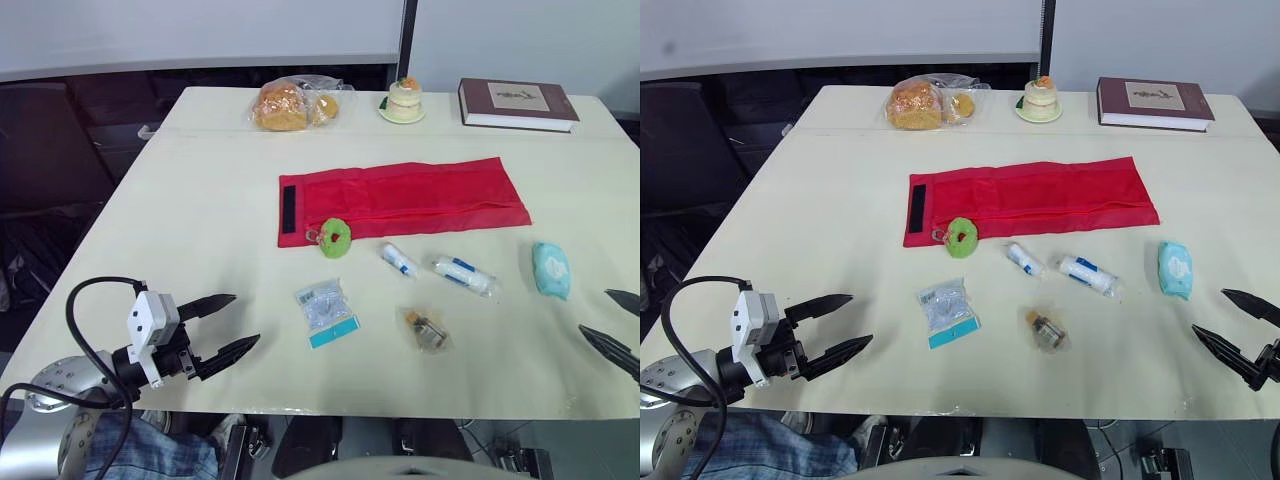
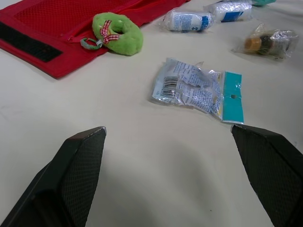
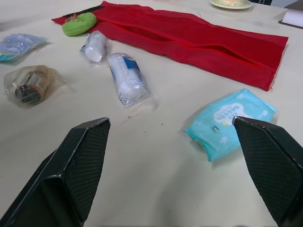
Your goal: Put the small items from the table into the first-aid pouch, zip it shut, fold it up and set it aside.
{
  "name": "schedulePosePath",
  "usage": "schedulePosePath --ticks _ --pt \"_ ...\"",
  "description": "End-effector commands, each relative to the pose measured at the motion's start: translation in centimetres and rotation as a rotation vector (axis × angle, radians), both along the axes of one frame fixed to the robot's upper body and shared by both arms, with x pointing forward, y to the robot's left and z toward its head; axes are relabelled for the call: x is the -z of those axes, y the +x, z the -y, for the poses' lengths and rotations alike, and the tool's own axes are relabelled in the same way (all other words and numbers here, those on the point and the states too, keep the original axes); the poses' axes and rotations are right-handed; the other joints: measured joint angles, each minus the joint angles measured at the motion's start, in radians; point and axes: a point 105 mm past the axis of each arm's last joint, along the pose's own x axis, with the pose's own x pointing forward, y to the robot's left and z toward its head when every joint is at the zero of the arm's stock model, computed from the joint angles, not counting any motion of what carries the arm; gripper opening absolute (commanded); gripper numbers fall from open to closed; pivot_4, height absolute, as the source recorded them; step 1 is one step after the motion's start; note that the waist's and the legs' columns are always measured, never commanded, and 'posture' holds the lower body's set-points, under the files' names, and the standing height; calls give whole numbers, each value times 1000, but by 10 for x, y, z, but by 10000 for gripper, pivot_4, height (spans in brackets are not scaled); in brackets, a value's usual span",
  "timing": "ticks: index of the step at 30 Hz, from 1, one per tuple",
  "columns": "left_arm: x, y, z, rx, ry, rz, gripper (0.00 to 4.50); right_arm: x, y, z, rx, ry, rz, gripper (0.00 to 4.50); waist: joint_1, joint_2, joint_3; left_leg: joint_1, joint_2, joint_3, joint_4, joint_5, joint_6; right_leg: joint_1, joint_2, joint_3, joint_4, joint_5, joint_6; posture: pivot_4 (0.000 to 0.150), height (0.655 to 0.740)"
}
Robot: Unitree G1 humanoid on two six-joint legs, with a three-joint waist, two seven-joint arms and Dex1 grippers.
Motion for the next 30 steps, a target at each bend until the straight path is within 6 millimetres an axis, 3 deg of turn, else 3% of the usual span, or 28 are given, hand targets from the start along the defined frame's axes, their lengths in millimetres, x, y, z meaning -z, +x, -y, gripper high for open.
schedulePosePath --ticks 1,4,8,14,15,16,18,20,23,26,30 --pt "-11 -1 -1 20 -12 37 45000 -25 7 -13 -29 -28 41 44098 0 0 0 0 0 0 0 0 0 0 0 0 0 0 0 1500 7400" --pt "-13 2 4 21 -35 39 45000 -47 19 -54 -79 -48 58 44098 -5 3 1 0 0 0 0 0 0 0 0 1 1 0 0 1500 7400" --pt "-13 2 6 22 -42 36 45000 -58 24 -66 -66 -41 48 44098 0 -3 0 0 2 -1 0 0 -1 -1 2 0 1 1 -1 1500 7400" --pt "-9 3 18 3 -86 -30 45000 -60 16 -77 -122 -13 31 44098 6 -4 1 -5 0 -2 1 0 -1 -3 2 0 -1 3 3 1500 7400" --pt "-8 2 22 6 -93 -41 45000 -55 13 -75 -132 -5 30 44098 5 -4 1 -5 0 -2 1 0 0 -3 2 1 -1 3 3 1500 7400" --pt "-7 3 26 6 -94 -42 45000 -39 9 -52 -118 13 18 44098 4 -5 1 -5 0 -2 1 0 0 -3 2 1 -1 3 3 1500 7400" --pt "-8 3 31 9 -103 -41 45000 -15 0 -28 -110 30 0 44098 3 -10 1 -5 0 -2 1 0 0 -3 3 1 -1 3 3 1500 7400" --pt "-10 6 33 4 -118 -36 45000 -10 0 -29 -144 39 14 44098 3 -9 2 -4 0 -2 2 0 0 -2 3 0 -1 2 2 1500 7400" --pt "-9 10 38 -29 -161 -91 45000 -12 4 -51 -218 44 38 44098 -6 -3 3 -3 1 -1 1 0 0 -2 4 3 0 2 1 1500 7400" --pt "0 18 48 -110 -176 -185 45000 -30 17 -94 -272 21 73 44098 -17 -2 3 -1 4 0 1 0 -1 -2 6 8 2 4 0 1500 7400" --pt "0 24 56 -161 -241 -279 45000 -43 20 -125 -315 27 89 44098 -13 -6 5 2 5 -2 1 3 -4 -2 11 8 7 4 1 1500 7400"
